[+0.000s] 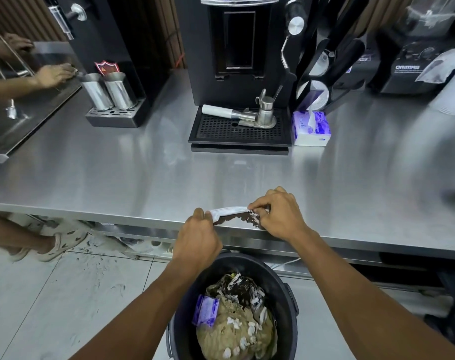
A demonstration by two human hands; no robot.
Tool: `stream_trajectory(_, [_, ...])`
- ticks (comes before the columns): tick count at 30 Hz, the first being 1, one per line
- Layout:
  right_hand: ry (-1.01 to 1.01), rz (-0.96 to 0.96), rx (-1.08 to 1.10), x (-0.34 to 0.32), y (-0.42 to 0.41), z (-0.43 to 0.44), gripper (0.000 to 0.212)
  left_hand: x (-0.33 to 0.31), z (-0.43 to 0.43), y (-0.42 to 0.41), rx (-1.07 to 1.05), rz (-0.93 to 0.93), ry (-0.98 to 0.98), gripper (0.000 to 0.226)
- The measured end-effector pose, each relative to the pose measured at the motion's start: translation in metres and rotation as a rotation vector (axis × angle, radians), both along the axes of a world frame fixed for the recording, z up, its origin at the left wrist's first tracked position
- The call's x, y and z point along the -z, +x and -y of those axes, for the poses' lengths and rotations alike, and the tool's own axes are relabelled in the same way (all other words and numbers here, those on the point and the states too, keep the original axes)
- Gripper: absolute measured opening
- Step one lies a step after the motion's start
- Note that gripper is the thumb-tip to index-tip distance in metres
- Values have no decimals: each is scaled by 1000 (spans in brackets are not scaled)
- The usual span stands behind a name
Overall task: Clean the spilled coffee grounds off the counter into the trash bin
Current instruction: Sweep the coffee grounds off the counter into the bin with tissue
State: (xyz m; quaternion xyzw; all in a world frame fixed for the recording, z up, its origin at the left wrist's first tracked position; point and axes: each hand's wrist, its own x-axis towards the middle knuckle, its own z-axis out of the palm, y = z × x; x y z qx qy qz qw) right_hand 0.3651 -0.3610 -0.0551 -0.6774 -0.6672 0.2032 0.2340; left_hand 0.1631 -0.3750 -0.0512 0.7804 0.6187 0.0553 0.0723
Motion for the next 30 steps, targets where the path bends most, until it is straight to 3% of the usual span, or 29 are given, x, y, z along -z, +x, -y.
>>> stream_trajectory(16, [24,4,-8,2,25,26,23,5,8,0,178,-15,-20,43])
stream_trajectory(30, [15,-24,11,1,25,48,22,-6,11,-7,300,-63,-23,35])
